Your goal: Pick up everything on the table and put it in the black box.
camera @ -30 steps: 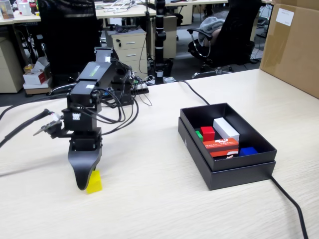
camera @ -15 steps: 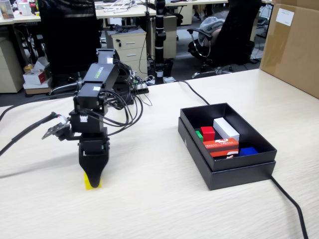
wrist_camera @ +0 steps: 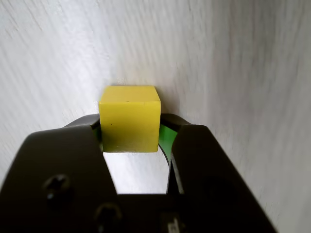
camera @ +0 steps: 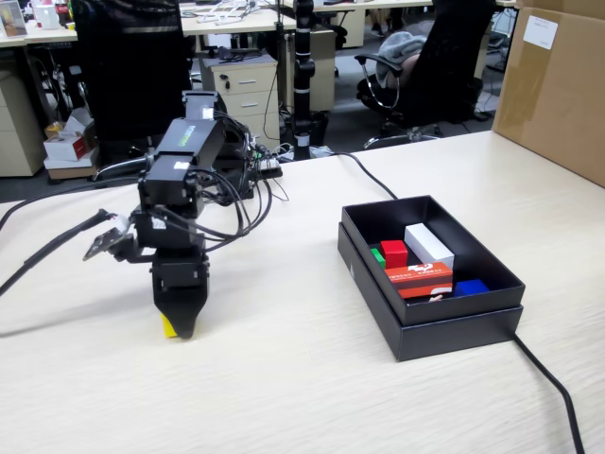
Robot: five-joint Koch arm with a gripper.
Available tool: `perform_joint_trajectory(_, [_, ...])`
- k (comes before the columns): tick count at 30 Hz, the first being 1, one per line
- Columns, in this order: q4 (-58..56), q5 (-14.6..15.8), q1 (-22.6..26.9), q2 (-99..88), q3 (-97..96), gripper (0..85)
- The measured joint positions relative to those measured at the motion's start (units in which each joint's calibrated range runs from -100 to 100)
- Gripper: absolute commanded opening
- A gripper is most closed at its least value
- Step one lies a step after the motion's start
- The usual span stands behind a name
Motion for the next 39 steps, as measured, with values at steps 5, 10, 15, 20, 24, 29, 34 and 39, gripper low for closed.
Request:
perform_joint_trajectory(5, [-5.5, 3.17, 2.54, -21.36, -9.77, 2.4])
perform_joint_trajectory(10, [-6.27, 4.54, 6.35, -37.67, -20.17, 2.4])
perform_joint_trajectory(15, [-6.35, 7.47, 13.38, -54.24, -25.1, 2.5])
perform_joint_trajectory(20, [-6.5, 11.14, 22.32, -62.65, -24.74, 2.5])
perform_joint_trajectory(24, [-7.51, 13.97, 28.42, -57.86, -12.6, 2.7])
perform_joint_trajectory(29, [-7.36, 16.17, 30.38, -39.48, -2.1, 2.8])
perform_joint_trajectory(34, [-7.2, 17.0, 30.23, -24.34, 0.82, 2.8])
perform_joint_trajectory(39, [-7.2, 17.63, 29.65, -19.16, 0.91, 3.2])
